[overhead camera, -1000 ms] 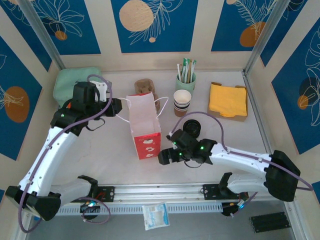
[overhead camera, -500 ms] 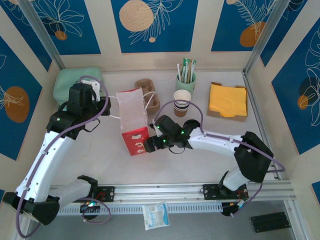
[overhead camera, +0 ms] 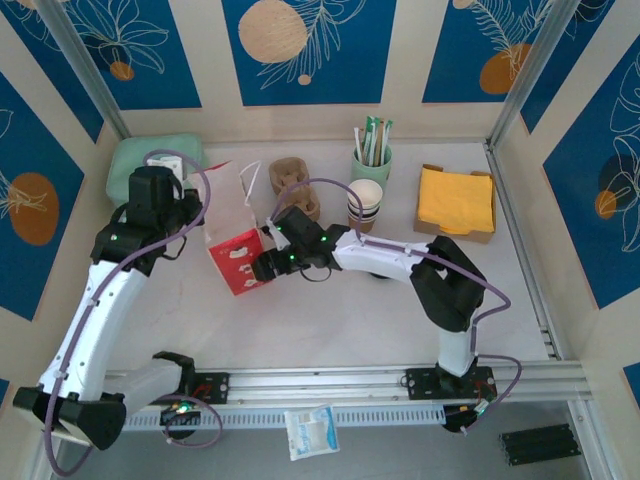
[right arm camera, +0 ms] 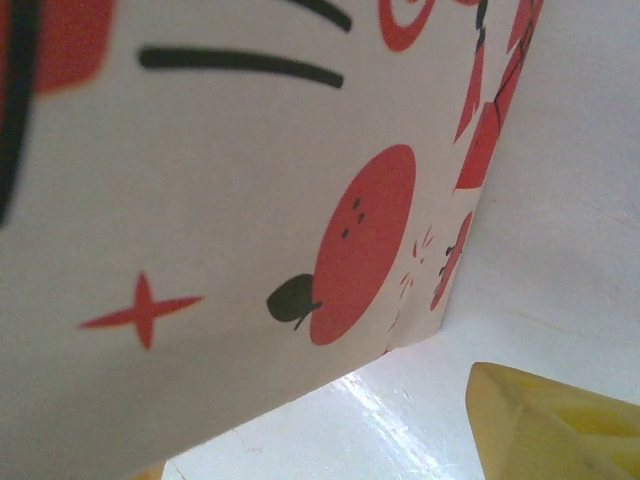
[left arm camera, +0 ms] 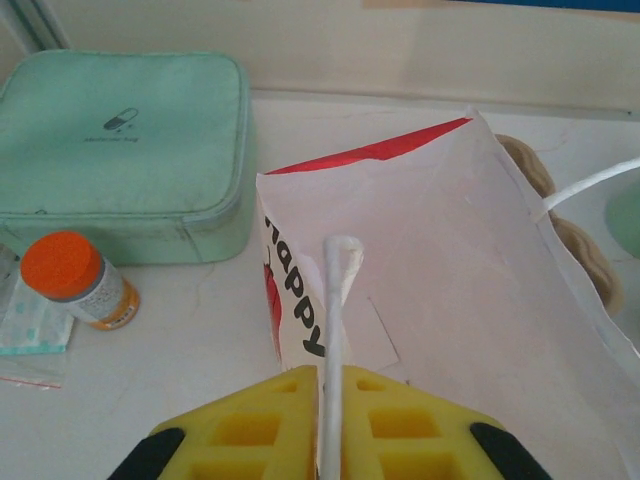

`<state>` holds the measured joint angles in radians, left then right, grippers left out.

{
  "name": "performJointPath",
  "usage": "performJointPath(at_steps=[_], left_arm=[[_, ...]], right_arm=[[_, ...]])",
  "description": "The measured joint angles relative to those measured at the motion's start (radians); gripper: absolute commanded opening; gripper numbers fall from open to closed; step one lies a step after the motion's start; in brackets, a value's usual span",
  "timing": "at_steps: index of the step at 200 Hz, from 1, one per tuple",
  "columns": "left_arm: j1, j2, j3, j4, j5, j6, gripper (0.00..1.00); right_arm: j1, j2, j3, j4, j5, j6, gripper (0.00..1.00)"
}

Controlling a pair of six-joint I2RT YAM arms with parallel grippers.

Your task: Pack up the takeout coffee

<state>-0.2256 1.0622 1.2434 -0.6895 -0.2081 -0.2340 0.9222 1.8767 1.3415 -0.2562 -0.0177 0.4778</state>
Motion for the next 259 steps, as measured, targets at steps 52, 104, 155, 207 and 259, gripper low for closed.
performJointPath(at_steps=[52, 104, 155, 207, 259], left_arm=[[0.021, 0.002, -0.009, 0.019, 0.009, -0.018, 0.54], [0.039, -0.008, -0.006, 0.019, 0.024, -0.044, 0.99], [0.042, -0.014, 0.076, 0.008, 0.045, -0.054, 0.99], [0.042, -0.014, 0.179, -0.025, 0.142, -0.100, 0.99], [-0.090, 0.069, 0.315, -0.030, 0.240, -0.193, 0.99]], right_arm=[[-0.002, -0.004, 0.002, -0.026, -0.021, -0.015, 0.84], [-0.006, -0.109, 0.002, -0.066, -0.029, -0.060, 0.93], [-0.013, -0.241, -0.009, -0.121, 0.007, -0.104, 0.99], [-0.069, -0.429, -0.064, -0.188, 0.121, -0.112, 0.99], [-0.267, -0.647, -0.089, -0.223, 0.091, -0.087, 0.99]])
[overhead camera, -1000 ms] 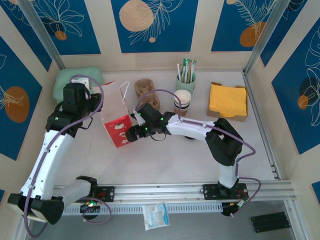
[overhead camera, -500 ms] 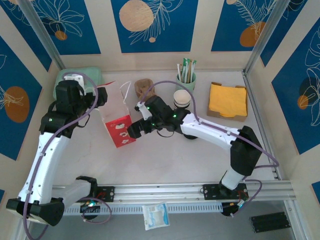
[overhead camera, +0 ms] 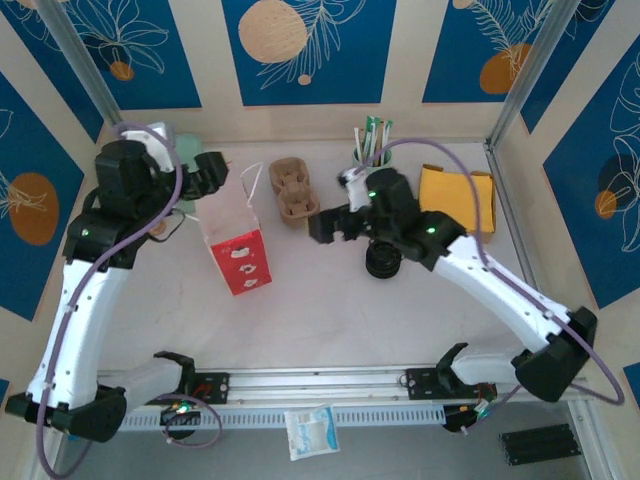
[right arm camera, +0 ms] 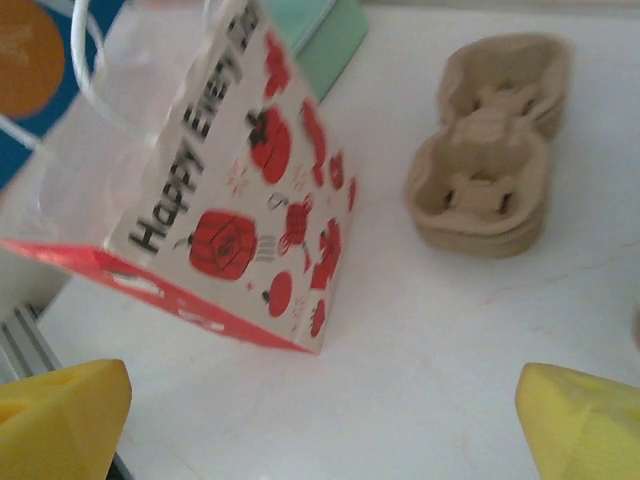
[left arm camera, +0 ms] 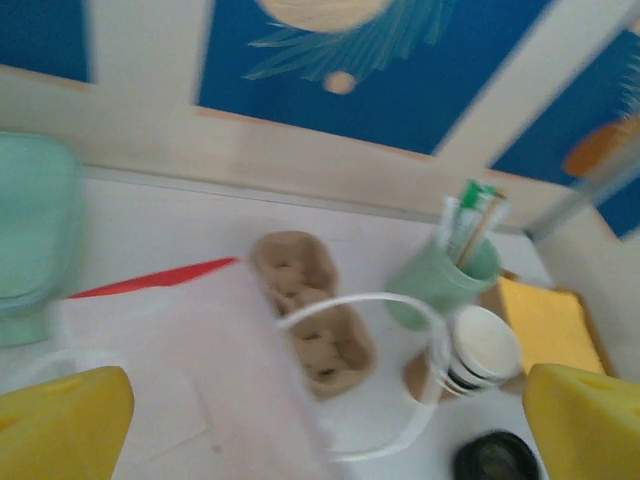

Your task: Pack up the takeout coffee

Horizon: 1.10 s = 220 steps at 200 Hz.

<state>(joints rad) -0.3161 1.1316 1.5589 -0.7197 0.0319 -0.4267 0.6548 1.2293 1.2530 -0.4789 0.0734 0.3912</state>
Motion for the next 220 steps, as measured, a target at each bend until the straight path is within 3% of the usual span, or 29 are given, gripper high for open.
performJointPath(at_steps=[41, 86, 109, 144, 178, 220], left_arm=[[-0.283, 0.165, 0.165, -0.011, -0.066, -0.002, 0.99], [-0.507, 0.252, 0.175, -0.021, -0.183, -0.013, 0.99], [-0.599, 0.254, 0.074, 0.028, -0.251, -0.059, 0.99], [-0.658, 0.251, -0.163, 0.108, -0.288, -0.161, 0.99], [-0.669, 0.277, -0.200, 0.128, -0.305, -0.178, 0.99], [-0.670, 0.301, -0.200, 0.163, -0.326, -0.151, 0.99]], right_arm=[[-0.205, -0.023, 0.062, -0.119, -0.056, 0.025, 0.99], [-0.405, 0.018, 0.106, -0.235, -0.158, 0.049, 0.83], [-0.497, 0.098, 0.141, -0.283, -0.213, 0.059, 0.72], [-0.534, 0.280, 0.270, -0.367, -0.262, 0.046, 0.56], [-0.534, 0.445, 0.425, -0.448, -0.256, 0.018, 0.46], [-0.513, 0.626, 0.615, -0.555, -0.183, -0.015, 0.49]])
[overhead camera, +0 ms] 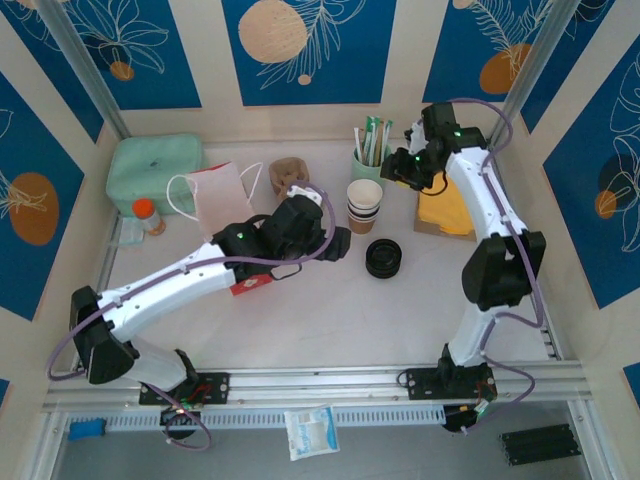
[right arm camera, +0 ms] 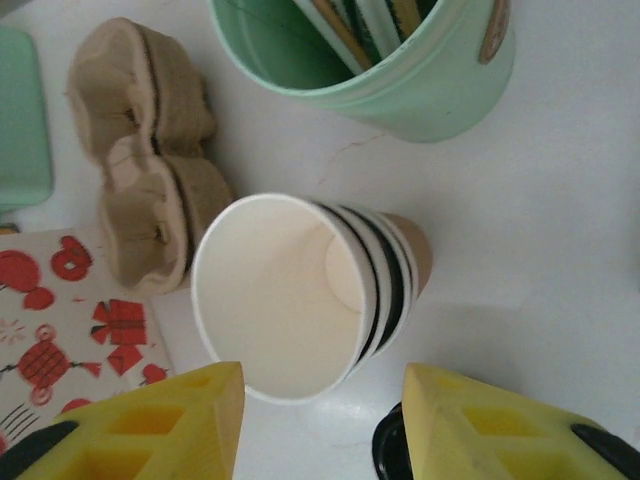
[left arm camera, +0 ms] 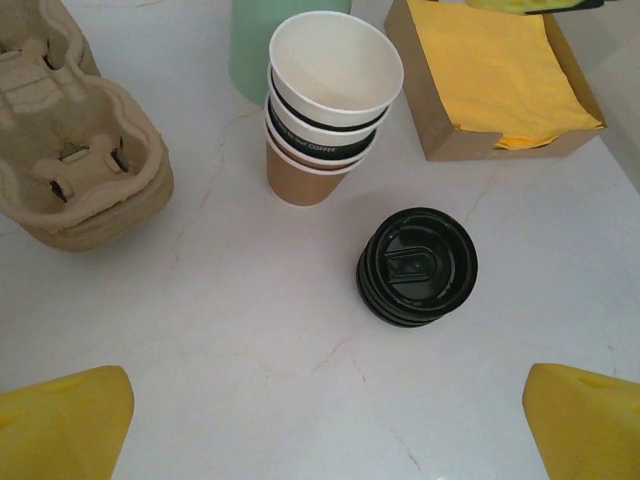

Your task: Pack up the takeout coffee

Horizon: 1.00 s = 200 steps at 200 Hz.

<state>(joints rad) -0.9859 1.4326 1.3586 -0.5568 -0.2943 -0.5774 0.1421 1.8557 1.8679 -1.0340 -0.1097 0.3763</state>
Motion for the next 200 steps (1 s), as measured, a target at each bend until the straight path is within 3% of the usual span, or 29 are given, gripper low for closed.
performJointPath(at_steps=[43, 101, 151, 189, 200], left_arm=[[0.002, 0.031, -0.001, 0.004, -0.006, 0.030, 0.99], [0.019, 0.031, -0.013, 0.041, -0.002, 0.038, 0.99], [0.030, 0.031, -0.022, 0.049, 0.002, 0.056, 0.99], [0.035, 0.031, -0.032, 0.049, 0.005, 0.060, 0.99], [0.035, 0.031, -0.032, 0.049, 0.005, 0.060, 0.99]], right_arm=[[0.061, 0.143, 0.146, -0.097, 0.095, -0.030, 0.49], [0.105, 0.219, 0.219, -0.165, 0.194, -0.064, 0.43], [0.105, 0.262, 0.260, -0.189, 0.220, -0.084, 0.27], [0.105, 0.276, 0.276, -0.196, 0.230, -0.105, 0.02], [0.105, 0.276, 0.280, -0.196, 0.232, -0.101, 0.00]])
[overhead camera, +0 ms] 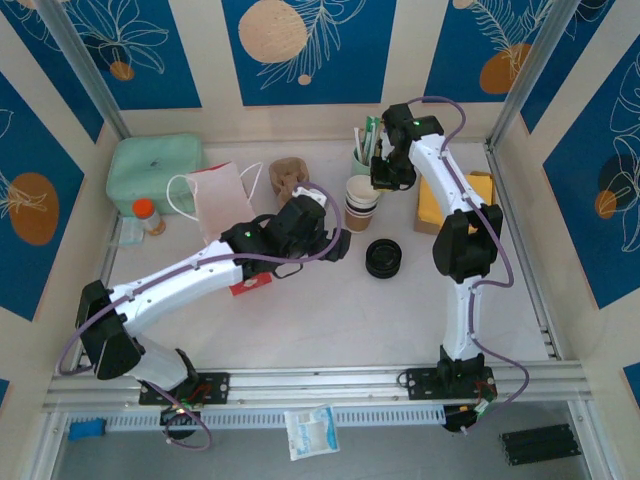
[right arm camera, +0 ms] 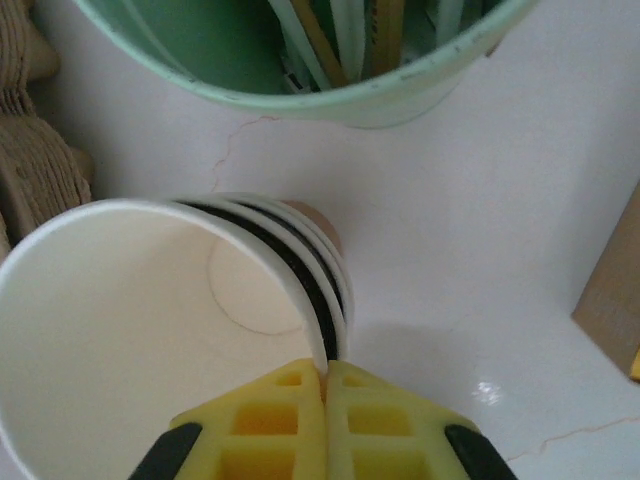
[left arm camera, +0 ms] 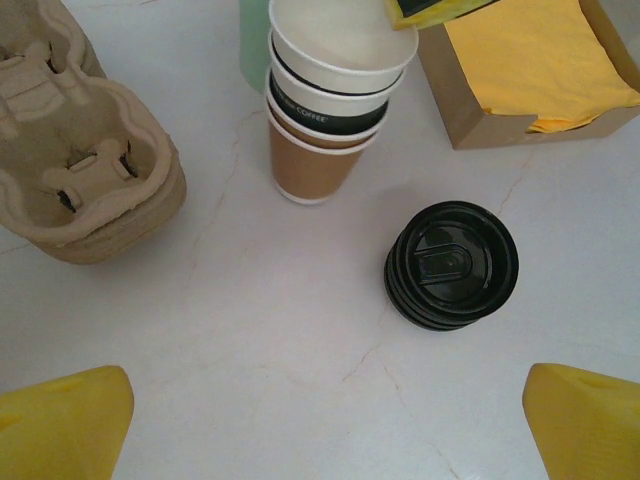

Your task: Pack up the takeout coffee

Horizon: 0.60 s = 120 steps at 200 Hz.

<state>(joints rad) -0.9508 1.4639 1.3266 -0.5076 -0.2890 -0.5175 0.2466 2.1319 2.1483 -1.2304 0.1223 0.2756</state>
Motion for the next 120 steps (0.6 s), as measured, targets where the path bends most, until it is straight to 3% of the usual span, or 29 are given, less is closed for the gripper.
performJointPath(at_steps=[120], left_arm=[[0.001, 0.000, 0.000, 0.004, 0.000, 0.000, 1.00]], right_arm=[[-0.018, -0.093, 0.005, 0.004, -0.037, -0.003, 0.00]])
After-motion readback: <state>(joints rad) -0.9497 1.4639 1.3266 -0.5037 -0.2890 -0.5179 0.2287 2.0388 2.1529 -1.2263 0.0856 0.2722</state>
